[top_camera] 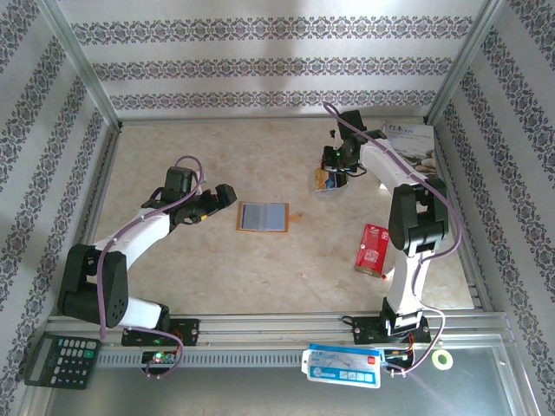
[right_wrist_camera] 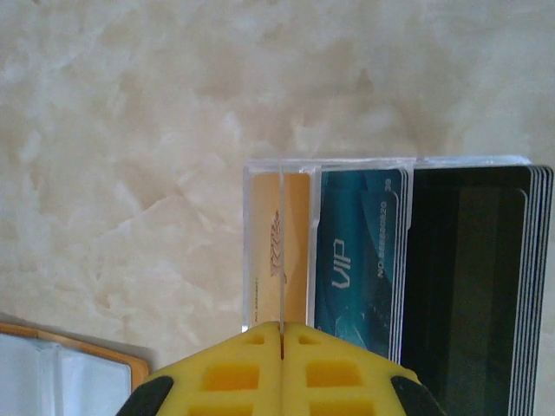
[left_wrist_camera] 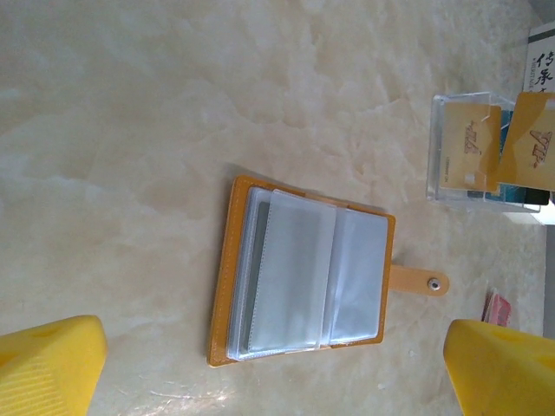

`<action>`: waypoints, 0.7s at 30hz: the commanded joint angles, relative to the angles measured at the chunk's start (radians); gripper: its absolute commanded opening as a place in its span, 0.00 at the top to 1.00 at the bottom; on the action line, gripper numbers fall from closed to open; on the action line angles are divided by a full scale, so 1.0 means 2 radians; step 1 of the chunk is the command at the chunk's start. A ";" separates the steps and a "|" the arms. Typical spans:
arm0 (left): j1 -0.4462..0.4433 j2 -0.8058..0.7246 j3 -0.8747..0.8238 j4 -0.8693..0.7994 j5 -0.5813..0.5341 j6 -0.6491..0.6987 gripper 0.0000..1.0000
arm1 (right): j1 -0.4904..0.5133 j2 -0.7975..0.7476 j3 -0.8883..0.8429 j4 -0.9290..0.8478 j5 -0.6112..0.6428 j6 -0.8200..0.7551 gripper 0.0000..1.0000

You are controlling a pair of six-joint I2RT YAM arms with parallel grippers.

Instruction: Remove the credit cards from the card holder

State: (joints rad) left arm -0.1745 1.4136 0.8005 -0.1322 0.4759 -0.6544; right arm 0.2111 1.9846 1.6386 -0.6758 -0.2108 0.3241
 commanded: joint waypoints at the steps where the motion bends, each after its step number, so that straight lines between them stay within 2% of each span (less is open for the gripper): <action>1: 0.006 0.009 0.010 0.010 0.009 0.011 0.00 | -0.002 0.013 0.022 -0.026 -0.009 -0.012 0.98; 6: 0.006 0.006 0.018 -0.010 0.000 0.012 0.00 | -0.001 0.031 0.034 -0.036 -0.021 -0.013 0.96; 10: 0.006 -0.001 0.020 -0.019 -0.012 0.020 0.00 | -0.002 0.041 0.043 -0.040 -0.005 -0.016 0.92; 14: 0.006 -0.002 0.032 -0.036 -0.013 0.025 0.00 | -0.002 0.048 0.059 -0.035 -0.004 -0.016 0.79; 21: 0.007 -0.002 0.025 -0.017 -0.030 0.010 0.00 | 0.006 -0.004 0.034 -0.026 0.033 0.001 0.72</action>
State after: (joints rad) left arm -0.1745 1.4242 0.8375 -0.1673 0.4412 -0.6357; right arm 0.2123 2.0560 1.7355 -0.7288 -0.1993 0.3096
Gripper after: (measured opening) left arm 0.998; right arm 0.273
